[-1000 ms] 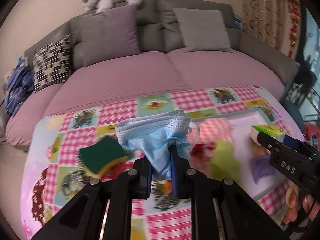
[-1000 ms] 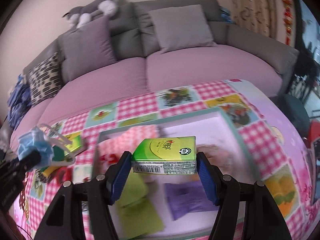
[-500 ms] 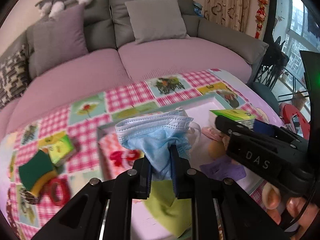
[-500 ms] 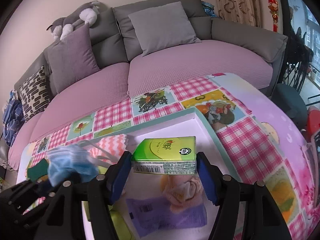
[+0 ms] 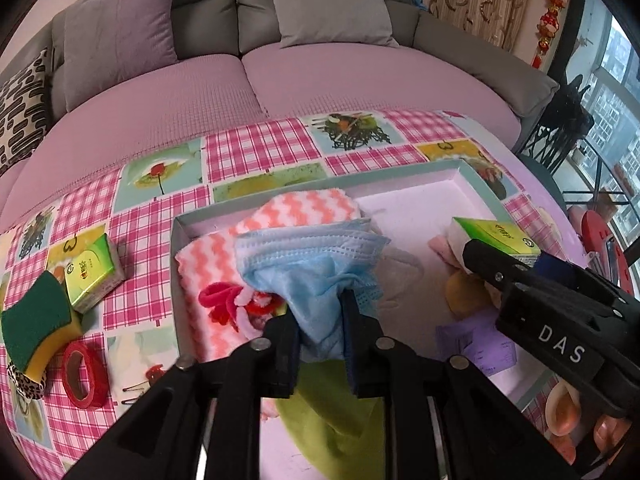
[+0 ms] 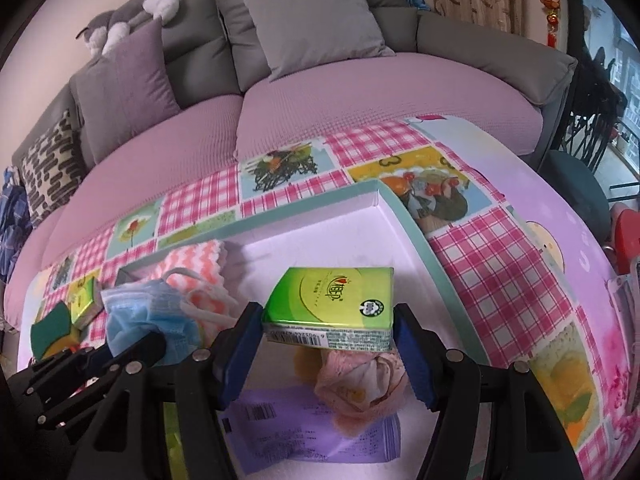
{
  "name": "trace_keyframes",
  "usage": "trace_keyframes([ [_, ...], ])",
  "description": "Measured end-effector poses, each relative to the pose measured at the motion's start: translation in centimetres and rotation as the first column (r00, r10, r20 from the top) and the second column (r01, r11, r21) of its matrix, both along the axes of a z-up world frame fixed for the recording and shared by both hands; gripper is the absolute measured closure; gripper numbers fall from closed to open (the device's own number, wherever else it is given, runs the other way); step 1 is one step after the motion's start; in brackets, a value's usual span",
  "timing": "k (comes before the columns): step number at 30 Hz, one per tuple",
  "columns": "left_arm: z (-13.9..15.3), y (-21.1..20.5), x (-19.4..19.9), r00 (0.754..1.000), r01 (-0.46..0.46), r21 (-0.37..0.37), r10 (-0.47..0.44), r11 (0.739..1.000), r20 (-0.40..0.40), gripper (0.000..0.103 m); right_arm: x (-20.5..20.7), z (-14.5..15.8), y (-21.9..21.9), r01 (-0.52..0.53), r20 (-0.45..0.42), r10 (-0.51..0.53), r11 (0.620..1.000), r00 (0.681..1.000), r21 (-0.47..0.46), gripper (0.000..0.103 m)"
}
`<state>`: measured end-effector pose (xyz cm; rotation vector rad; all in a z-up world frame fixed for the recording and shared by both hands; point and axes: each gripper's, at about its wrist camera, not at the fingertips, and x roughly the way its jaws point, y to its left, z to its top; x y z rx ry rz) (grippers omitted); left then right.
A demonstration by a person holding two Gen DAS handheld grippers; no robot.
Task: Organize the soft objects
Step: 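Carry mask and tissue pack into the white tray and open both tools, then move both open tools back toward the green-yellow sponge and leopard scrunchie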
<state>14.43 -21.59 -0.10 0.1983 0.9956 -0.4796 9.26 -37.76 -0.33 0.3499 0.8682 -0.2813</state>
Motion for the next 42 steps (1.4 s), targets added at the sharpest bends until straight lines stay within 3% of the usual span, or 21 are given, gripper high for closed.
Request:
trace_keyframes([
  [5, 1.0, 0.5, -0.2, 1.0, -0.015, 0.007, 0.015, 1.0, -0.014, 0.058, -0.2, 0.5, 0.3, -0.006, -0.034, 0.005, 1.0, 0.999, -0.03, 0.034],
  [13, 3.8, 1.1, -1.0, 1.0, -0.014, 0.055, 0.013, 0.998, 0.021, 0.051, -0.7, 1.5, 0.6, -0.031, -0.067, 0.028, 0.998, 0.997, -0.049, 0.032],
  [20, 5.6, 2.7, -1.3, 0.993, -0.079, 0.132, 0.067, 0.988, 0.096, 0.041, -1.4, 2.5, 0.9, -0.044, -0.075, 0.039, 0.997, 0.996, -0.064, 0.026],
  [33, 3.2, 7.2, 0.9, 0.969, -0.245, 0.208, 0.235, 0.947, 0.071, 0.039, -1.5, 2.3, 2.6, -0.102, -0.091, 0.098, 0.994, 0.991, -0.049, 0.015],
  [35, 2.9, 7.6, 1.1, 0.966, -0.258, 0.208, 0.25, 0.943, 0.064, 0.027, -1.5, 2.3, 2.8, -0.109, -0.092, 0.104, 0.993, 0.99, -0.05, 0.012],
  [42, 2.6, 8.4, 1.4, 0.96, -0.281, 0.21, 0.273, 0.937, 0.064, 0.026, -1.4, 2.0, 3.7, -0.138, -0.108, 0.132, 0.989, 0.985, -0.055, 0.002],
])
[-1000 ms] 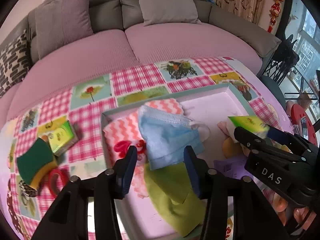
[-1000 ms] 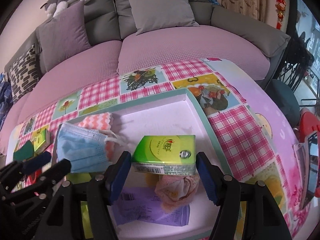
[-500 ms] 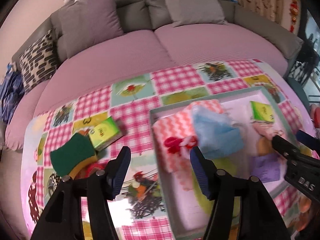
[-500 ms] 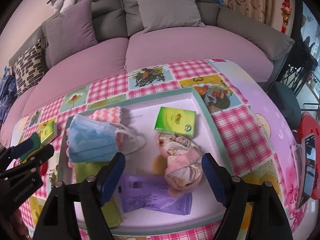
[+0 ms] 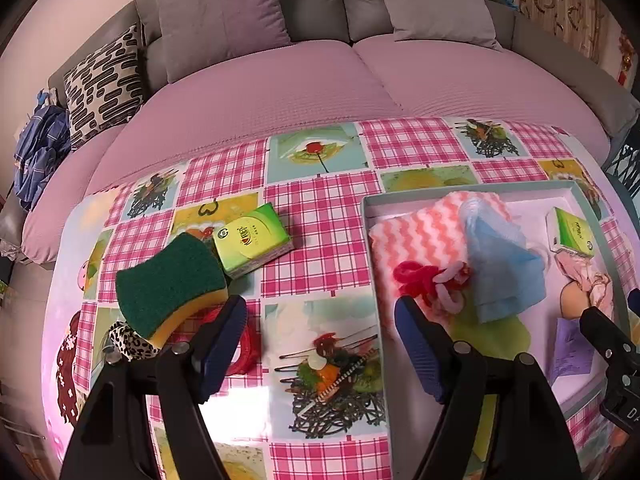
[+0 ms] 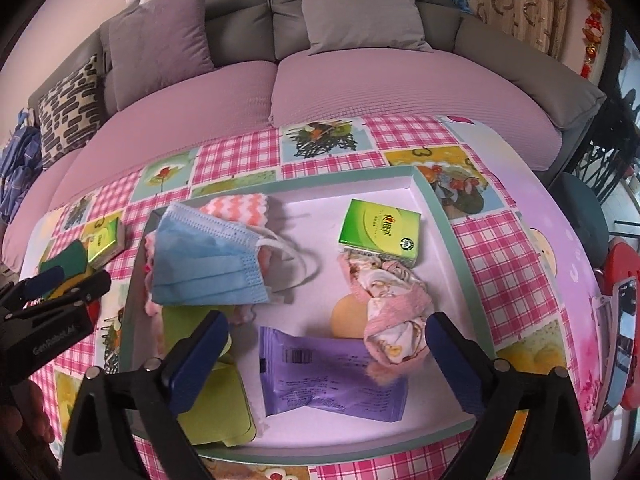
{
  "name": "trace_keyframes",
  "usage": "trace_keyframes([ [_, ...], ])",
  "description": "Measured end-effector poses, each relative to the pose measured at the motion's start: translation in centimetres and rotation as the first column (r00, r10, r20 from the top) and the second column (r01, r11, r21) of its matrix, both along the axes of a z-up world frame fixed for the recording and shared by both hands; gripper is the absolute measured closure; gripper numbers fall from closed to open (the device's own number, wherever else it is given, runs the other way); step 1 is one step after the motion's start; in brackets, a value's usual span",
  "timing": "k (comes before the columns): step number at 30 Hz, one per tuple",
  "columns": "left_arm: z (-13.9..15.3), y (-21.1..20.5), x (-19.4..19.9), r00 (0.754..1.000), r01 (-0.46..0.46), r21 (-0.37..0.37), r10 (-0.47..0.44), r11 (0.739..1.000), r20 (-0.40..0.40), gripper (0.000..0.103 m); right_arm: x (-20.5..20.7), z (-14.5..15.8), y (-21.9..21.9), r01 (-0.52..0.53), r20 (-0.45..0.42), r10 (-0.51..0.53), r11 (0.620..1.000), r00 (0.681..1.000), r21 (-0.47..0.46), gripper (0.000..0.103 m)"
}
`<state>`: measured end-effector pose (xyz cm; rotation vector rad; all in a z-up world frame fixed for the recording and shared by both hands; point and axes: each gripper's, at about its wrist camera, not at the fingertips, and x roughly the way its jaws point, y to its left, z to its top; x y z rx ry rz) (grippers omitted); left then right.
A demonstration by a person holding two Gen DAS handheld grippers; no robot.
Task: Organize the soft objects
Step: 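Move both open tools back toward the green-yellow sponge and leopard scrunchie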
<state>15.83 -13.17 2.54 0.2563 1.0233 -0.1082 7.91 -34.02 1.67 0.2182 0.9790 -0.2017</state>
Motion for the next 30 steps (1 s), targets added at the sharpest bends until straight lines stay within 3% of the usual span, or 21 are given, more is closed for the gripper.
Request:
trace_keyframes([
  [10, -0.5, 0.7, 0.2, 1.0, -0.021, 0.008, 0.021, 1.0, -0.006, 0.02, 0.0, -0.1, 0.4, -0.015, -0.003, 0.015, 1.0, 1.0, 0.009, 0.0],
  [12, -0.7, 0.9, 0.3, 1.0, -0.026, 0.013, 0.026, 1.0, -0.008, 0.014, 0.0, -0.1, 0.5, -0.02, -0.002, 0.02, 1.0, 1.0, 0.006, 0.0],
  [13, -0.8, 1.0, 0.3, 0.999, -0.032, 0.013, 0.032, 0.999, -0.008, 0.004, 0.1, -0.1, 0.6, -0.023, -0.002, 0.023, 1.0, 1.0, 0.004, 0.0],
  [14, -0.9, 1.2, 0.3, 0.999, -0.038, 0.013, 0.038, 0.999, -0.006, 0.001, 0.0, -0.1, 0.7, -0.026, -0.001, 0.026, 1.0, 1.0, 0.003, 0.0],
  [23, 0.0, 4.3, 0.5, 0.995, -0.093, -0.01, 0.093, 0.996, 0.024, 0.001, 0.0, 0.5, 2.1, -0.037, 0.023, 0.037, 0.999, 0.999, -0.003, 0.0],
  [30, 1.5, 8.4, 0.5, 0.982, -0.172, 0.021, 0.17, 0.985, 0.081, 0.001, 0.4, 1.3, 4.8, -0.088, 0.04, 0.088, 0.996, 0.995, -0.007, 0.0],
])
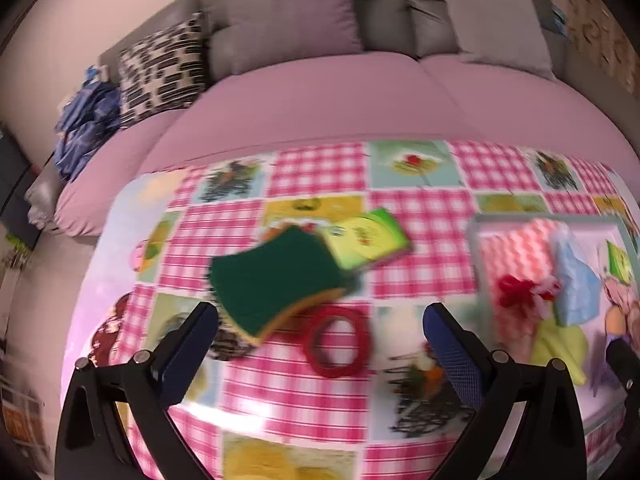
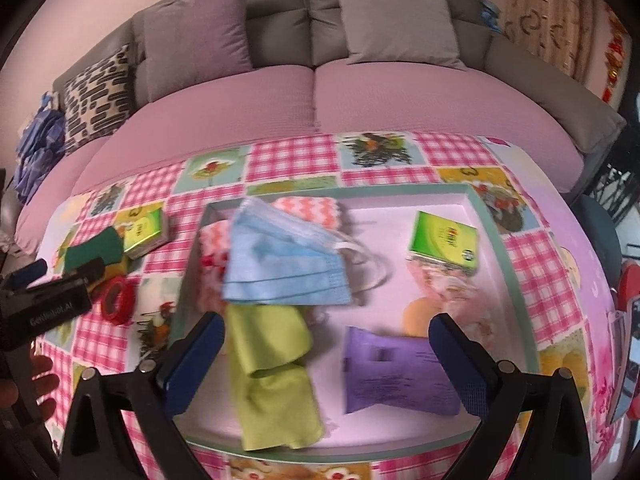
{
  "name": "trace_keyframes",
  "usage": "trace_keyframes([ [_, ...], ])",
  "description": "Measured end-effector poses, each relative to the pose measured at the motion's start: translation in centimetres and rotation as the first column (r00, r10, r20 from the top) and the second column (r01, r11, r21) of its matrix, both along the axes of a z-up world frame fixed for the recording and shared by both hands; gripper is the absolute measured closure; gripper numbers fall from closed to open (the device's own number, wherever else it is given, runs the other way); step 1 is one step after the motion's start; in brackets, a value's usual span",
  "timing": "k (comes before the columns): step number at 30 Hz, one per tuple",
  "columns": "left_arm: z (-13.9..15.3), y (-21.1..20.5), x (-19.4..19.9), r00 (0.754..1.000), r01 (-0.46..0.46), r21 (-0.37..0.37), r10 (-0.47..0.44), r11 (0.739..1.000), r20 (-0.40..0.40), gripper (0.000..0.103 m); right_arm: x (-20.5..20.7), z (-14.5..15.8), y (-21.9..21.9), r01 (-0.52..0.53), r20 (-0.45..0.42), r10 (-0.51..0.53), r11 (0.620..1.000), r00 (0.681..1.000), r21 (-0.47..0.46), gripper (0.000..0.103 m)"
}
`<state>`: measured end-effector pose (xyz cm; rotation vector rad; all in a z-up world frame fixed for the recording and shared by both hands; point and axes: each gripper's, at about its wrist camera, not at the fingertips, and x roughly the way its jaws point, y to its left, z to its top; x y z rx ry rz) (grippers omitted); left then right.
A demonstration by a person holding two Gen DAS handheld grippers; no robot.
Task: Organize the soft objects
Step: 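Move both open tools back toward the green-yellow sponge and leopard scrunchie, then grasp the leopard scrunchie with the left tool while the right tool hovers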
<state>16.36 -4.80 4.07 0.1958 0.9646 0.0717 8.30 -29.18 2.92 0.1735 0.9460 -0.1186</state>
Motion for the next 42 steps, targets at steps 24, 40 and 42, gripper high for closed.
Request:
trace_keyframes([
  [24, 0.9, 14.1, 0.0, 0.963, -0.267, -0.098, 0.27, 0.959, 0.021, 0.001, 2.5, 0.5, 12.6, -0.26, 0.05, 0.258, 0.965, 0.965, 0.024, 0.0],
  [40, -4.6, 15.6, 1.7, 0.955, -0.276, -0.172, 0.249, 0.946, -0.162, 0.001, 4.8, -3.9, 20.0, -0.401, -0.003, 0.402, 0.915, 0.916, 0.05, 0.0],
  [42, -5.2, 15.6, 1.9, 0.954, -0.274, -0.185, 0.242, 0.944, -0.176, 0.002, 5.0, -4.7, 20.6, -0.412, -0.017, 0.413, 0.909, 0.91, 0.065, 0.0],
])
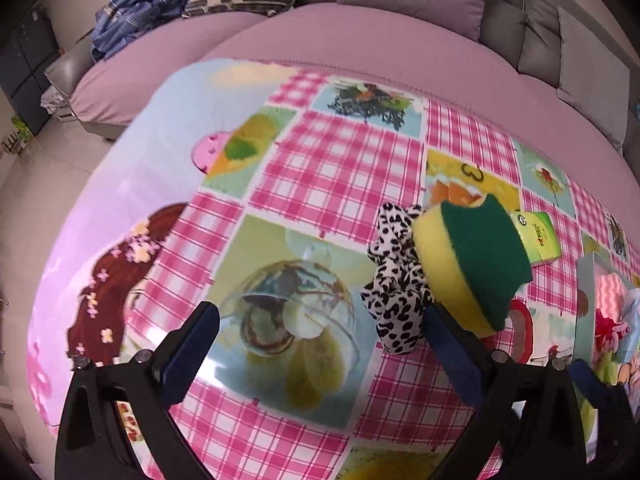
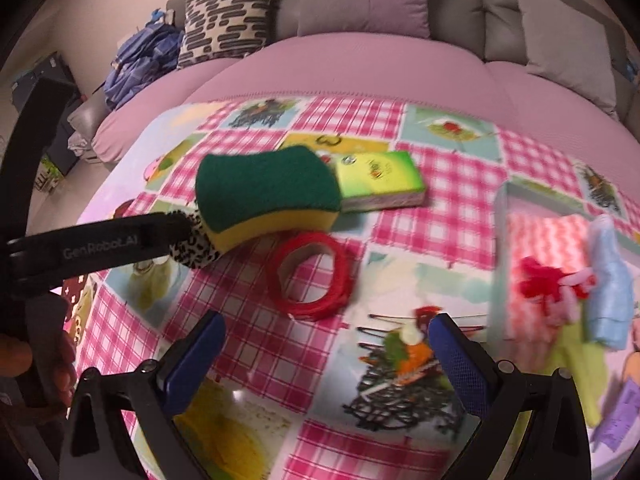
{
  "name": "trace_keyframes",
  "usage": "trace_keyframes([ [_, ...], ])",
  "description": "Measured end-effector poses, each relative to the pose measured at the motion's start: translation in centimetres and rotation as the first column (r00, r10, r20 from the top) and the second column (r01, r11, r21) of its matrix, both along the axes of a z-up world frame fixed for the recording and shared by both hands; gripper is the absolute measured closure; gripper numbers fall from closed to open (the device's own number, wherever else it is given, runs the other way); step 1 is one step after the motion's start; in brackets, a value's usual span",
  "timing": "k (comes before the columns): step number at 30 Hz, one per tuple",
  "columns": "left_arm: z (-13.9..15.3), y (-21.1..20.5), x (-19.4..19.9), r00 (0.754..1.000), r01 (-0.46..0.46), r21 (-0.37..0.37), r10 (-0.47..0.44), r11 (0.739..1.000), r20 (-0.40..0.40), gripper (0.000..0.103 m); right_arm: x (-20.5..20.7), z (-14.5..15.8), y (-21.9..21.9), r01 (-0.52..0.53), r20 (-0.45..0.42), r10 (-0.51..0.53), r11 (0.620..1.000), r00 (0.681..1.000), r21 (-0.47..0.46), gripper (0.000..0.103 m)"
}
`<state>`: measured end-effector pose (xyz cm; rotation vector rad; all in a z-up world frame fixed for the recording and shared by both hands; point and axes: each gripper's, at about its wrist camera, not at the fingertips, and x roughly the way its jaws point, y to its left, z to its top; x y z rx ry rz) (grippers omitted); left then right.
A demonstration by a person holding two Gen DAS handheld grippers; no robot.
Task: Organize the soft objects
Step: 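Grasp the leopard scrunchie with the left tool while the right tool hovers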
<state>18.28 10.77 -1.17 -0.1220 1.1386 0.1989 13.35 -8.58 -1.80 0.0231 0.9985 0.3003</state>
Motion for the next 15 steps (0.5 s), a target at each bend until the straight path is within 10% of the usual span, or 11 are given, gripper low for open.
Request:
trace_keyframes([
  [15, -1.9, -1.0, 1.5, 0.998, 0.052, -0.081, -0.054, 0.995, -0.013, 0.031, 1.7, -2.5, 1.9, -0.012, -0.001, 0.012, 1.0, 1.0, -0.011, 0.015],
])
